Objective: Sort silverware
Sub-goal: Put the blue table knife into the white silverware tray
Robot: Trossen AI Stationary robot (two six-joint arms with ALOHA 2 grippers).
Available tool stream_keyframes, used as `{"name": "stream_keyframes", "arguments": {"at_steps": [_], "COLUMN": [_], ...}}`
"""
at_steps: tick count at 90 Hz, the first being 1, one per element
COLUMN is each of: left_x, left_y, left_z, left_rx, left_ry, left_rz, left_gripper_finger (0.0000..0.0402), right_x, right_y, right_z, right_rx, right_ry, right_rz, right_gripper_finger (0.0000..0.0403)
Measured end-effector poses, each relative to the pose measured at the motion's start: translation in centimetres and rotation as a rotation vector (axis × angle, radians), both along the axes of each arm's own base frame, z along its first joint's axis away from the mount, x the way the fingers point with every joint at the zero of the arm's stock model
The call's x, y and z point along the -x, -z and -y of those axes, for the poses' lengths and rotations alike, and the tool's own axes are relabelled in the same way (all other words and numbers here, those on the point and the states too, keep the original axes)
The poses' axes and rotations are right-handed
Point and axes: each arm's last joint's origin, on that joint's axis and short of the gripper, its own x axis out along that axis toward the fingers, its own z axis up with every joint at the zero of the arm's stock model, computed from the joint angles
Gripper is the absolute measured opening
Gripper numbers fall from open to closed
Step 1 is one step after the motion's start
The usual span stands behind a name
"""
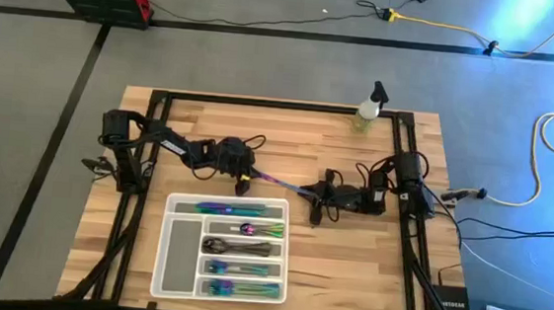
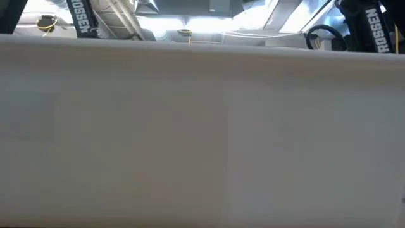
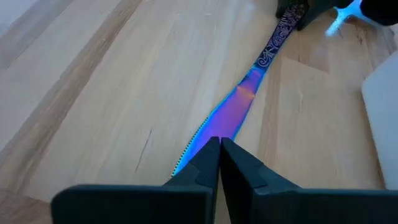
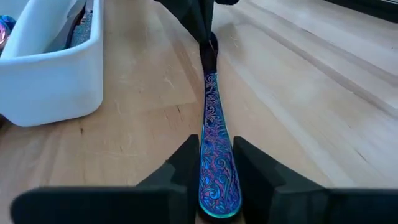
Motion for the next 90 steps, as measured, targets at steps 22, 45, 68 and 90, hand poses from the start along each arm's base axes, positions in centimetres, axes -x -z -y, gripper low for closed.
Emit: {"name": "stream_keyframes", "arguments": {"at_steps": [22, 45, 68, 90], "left_x": [0.3, 0.6, 1.3, 2.6], "left_y": [-3.4, -8.9, -12.5, -14.5], "left_z": [0.8, 1.3, 3.1, 4.9], "left_rx": [0.099, 0.043, -0.066, -0.142], "left_ry": [0.079, 0.092, 0.049, 0.061], "left_rz": [0.103, 0.319, 0.439, 0.457], "left_gripper_finger": [0.0000, 0.0000, 0.0000, 0.0000], "right_x": [0.0, 0.0, 0.0, -0.9], "right_y": [-0.2, -0.4, -1.0, -3.7], "right_z": [0.1, 0.2, 0.5, 0.3], "right_rx": [0.010, 0.015, 0.043, 0.017], "right_ry": [0.022, 0.050, 0.117, 0.081], "right_rz": [0.028, 0.045, 0.086, 0.224], "right_gripper_finger": [0.0061, 0.0061, 0.0061, 0.0060]}}
